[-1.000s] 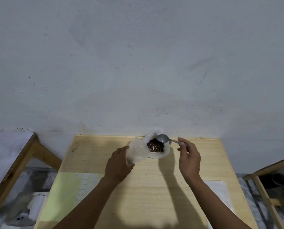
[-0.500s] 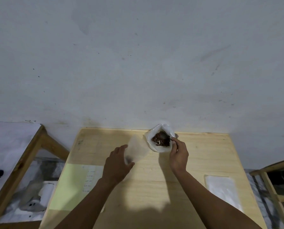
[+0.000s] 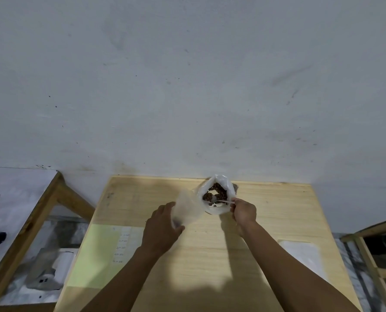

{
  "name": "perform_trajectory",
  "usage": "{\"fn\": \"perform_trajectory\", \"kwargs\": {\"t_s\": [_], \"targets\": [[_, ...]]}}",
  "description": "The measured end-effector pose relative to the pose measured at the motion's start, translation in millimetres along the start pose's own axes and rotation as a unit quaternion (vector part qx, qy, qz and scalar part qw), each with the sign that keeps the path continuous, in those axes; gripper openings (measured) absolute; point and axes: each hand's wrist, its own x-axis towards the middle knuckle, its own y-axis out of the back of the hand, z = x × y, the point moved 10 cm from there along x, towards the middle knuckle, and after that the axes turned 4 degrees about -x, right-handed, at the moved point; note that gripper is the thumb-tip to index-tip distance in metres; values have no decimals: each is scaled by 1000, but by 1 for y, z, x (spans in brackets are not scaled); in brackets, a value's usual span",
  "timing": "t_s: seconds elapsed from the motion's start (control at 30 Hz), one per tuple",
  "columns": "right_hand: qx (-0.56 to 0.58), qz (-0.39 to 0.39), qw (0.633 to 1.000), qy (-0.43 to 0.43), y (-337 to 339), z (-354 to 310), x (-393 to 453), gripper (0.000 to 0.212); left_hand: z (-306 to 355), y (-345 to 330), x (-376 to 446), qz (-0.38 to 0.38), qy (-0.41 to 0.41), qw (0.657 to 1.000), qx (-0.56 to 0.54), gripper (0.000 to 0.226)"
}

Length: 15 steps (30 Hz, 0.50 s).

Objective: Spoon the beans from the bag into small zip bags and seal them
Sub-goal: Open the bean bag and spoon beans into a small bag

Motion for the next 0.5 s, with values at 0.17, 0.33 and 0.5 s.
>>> {"fn": "perform_trajectory", "kwargs": {"t_s": [0.17, 0.33, 0.5], "targets": [[58, 5, 998, -15, 15, 0, -8, 26, 5, -4, 0, 0, -6, 1000, -4, 73], [87, 16, 996, 7, 38, -6, -23, 25, 11, -10, 1, -11, -9, 1000, 6, 74], [101, 11, 993, 61, 59, -26, -51, 24, 19, -18, 3, -22, -14, 999, 26, 71]]}}
